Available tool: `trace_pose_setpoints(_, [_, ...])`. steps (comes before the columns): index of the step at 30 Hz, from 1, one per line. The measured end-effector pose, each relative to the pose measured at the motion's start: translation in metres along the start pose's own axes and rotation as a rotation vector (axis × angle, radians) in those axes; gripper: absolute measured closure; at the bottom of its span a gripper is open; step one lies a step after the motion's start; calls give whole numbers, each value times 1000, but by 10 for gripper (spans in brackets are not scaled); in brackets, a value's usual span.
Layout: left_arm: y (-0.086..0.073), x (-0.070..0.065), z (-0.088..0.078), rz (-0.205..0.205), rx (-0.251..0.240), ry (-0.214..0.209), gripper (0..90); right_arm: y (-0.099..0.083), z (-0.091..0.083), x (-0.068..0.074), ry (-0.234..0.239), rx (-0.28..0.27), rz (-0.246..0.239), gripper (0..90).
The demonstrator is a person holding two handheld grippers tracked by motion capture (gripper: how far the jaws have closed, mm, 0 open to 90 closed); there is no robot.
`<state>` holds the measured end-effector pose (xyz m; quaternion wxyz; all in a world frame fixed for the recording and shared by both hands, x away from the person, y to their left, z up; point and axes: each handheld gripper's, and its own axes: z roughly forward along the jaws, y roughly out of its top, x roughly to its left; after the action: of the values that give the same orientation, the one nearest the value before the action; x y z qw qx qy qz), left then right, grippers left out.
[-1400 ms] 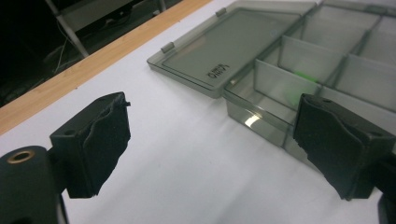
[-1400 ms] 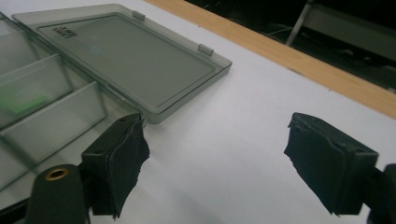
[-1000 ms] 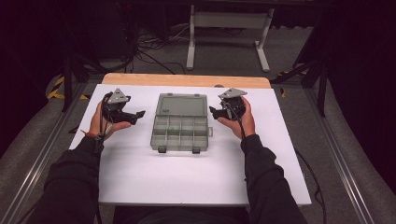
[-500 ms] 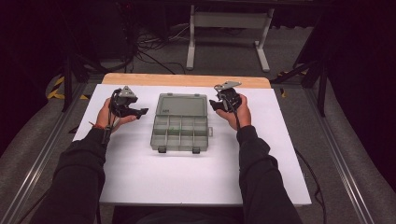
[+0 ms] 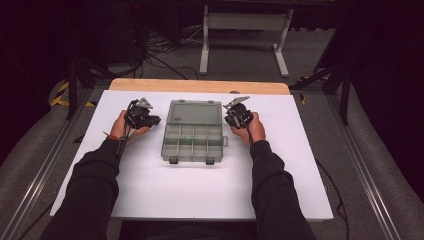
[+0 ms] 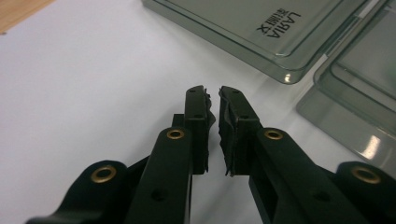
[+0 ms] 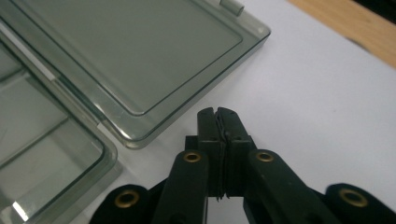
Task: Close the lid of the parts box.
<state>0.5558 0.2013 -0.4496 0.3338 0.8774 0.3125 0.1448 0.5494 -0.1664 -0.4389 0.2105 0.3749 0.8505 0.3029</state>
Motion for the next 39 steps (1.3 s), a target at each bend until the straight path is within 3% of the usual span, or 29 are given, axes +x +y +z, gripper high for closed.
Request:
trace_pose_setpoints(2, [3, -2, 3, 25, 3, -1, 824, 0, 2, 1, 17, 8, -10, 900])
trace_pose_setpoints(4, [6, -3, 10, -4, 14, 9, 828, 2, 6, 5, 8, 28, -48, 900])
trace_pose_setpoints(6, [7, -3, 12, 0, 19, 10, 828, 2, 8, 5, 8, 37, -53, 900])
trace_pose_setpoints(10, [14, -5, 20, 3, 10, 19, 863, 0, 9, 1, 36, 17, -41, 900])
trace_pose_setpoints(15, [17, 0, 24, -30, 3, 27, 854, 1, 10, -3, 54, 18, -45, 900])
trace_pose_setpoints(19, [20, 2, 27, -49, 1, 30, 859, 3, 12, -4, 53, 18, -35, 900])
trace_pose_setpoints(24, [25, 2, 30, -37, 15, 49, 866, 5, 15, -5, 52, 15, -41, 900])
trace_pose_setpoints(26, [26, 4, 32, -63, 8, 45, 866, 8, 18, -6, 54, 15, -30, 900])
trace_pose_setpoints(31, [29, 6, 35, -74, -4, 48, 853, 11, 21, -6, 38, 9, -30, 900])
trace_pose_setpoints(39, [32, 8, 41, -90, -37, 64, 860, 11, 27, -9, 32, -47, 3, 900])
